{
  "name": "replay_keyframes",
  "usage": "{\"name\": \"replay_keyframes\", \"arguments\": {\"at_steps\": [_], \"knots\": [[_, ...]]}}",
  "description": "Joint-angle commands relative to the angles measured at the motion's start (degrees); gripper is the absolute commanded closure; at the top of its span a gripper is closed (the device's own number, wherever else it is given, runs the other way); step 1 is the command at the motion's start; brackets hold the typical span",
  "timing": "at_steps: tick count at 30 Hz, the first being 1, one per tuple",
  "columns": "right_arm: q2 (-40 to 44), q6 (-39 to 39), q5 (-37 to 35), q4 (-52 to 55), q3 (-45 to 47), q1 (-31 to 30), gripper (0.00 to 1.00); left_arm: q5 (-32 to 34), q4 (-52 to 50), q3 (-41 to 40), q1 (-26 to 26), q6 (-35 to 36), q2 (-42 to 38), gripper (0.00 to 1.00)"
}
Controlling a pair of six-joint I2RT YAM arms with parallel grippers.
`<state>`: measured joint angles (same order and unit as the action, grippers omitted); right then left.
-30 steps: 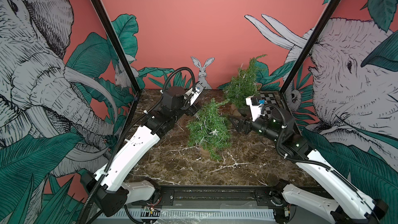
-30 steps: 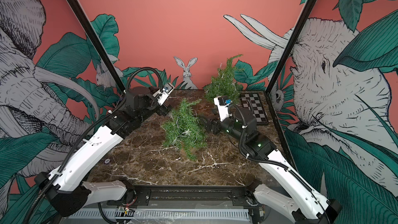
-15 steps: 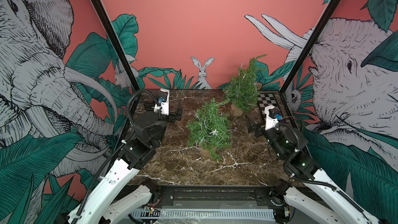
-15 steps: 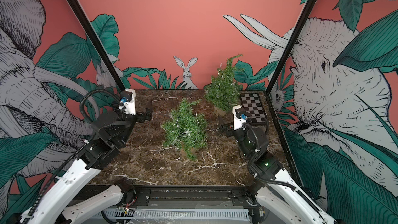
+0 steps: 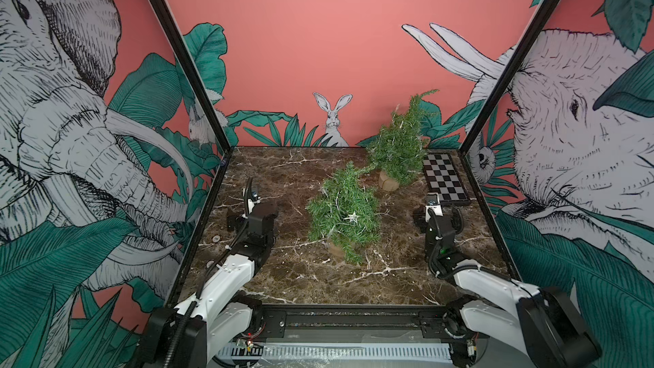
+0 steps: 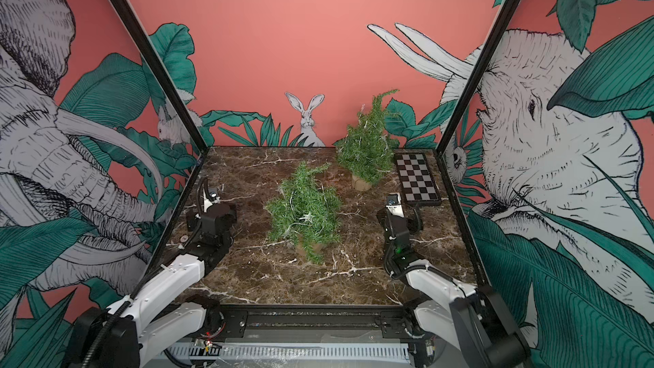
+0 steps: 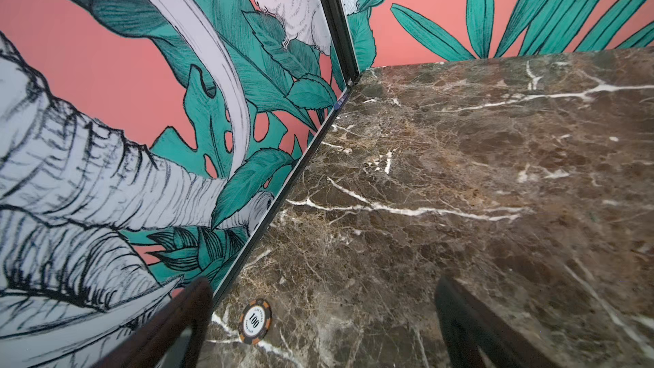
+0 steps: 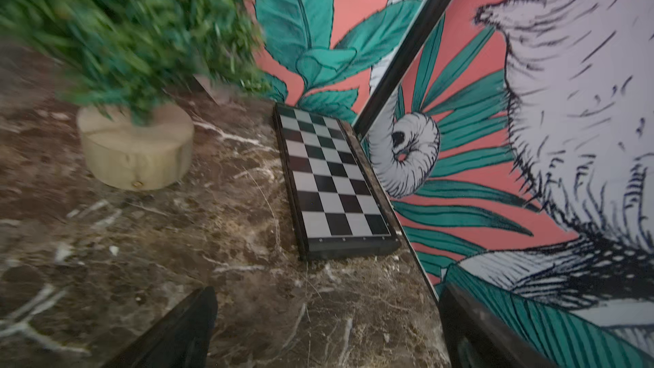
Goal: Wrap string light around the christmas tree
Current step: Reset both arms
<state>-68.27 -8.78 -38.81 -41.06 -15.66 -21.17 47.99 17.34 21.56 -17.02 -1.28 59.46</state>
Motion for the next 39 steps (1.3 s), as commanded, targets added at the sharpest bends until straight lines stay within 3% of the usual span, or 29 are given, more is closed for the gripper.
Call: {"name": "replay_keyframes", "arguments": {"at_steps": [1,7,9,11,13,16,18,23,25,27,29,31,39], "knots": [[-4.87,5.74,1.63,-10.42,0.72,3.11,0.0,-0.65,8.96,-1.45,2.31,-2.61,3.68,0.01],[-9.66,5.44,9.26,-13.66,-0.49,9.31,0.01,-7.27,22.44,-3.36,3.38,-1.01,13.17,0.01],[-11.65,6.83,14.75,-15.44,-0.05,12.71,0.01,-9.82,25.94,-2.21,4.26,1.11,16.39,0.01],[-17.61,9.89,17.54,-22.85,0.79,16.16,0.01,-12.61,24.26,0.68,4.48,4.82,18.97,0.01],[-22.63,10.1,17.69,-30.15,1.46,16.94,0.01,-15.46,30.28,0.12,4.45,8.68,21.57,0.01],[-20.02,10.38,18.59,-23.09,0.38,16.95,0.01,-21.97,42.46,-2.21,6.86,10.05,27.86,0.01],[-21.03,10.57,17.53,-24.26,-0.26,16.95,0.01,-24.35,33.29,-0.1,7.48,8.39,25.7,0.01],[-20.62,9.31,20.81,-19.96,-2.2,16.87,0.01,-31.05,31.18,1.73,10.58,6.94,27.07,0.01],[-20.76,9.42,20.45,-16.54,-4.11,16.86,0.01,-32.74,41.12,-0.3,11.29,7.74,31.34,0.01],[-20.59,9.63,20.53,-13.66,-5.61,16.94,0.01,-31.9,33.06,1.19,11.51,5.95,29.1,0.01],[-20.68,9.32,20.61,-15.41,-4.78,16.92,0.01,-32.33,38.14,0.35,11.82,6.57,30.67,0.01],[-20.76,9.35,20.87,-15.01,-5.02,16.93,0.01,-32.26,34.4,0.69,11.84,5.99,29.35,0.01],[-20.59,8.78,22.77,-14.85,-5.02,17.04,0.01,-32.08,35.91,0.55,11.83,6.17,29.74,0.0]]}}
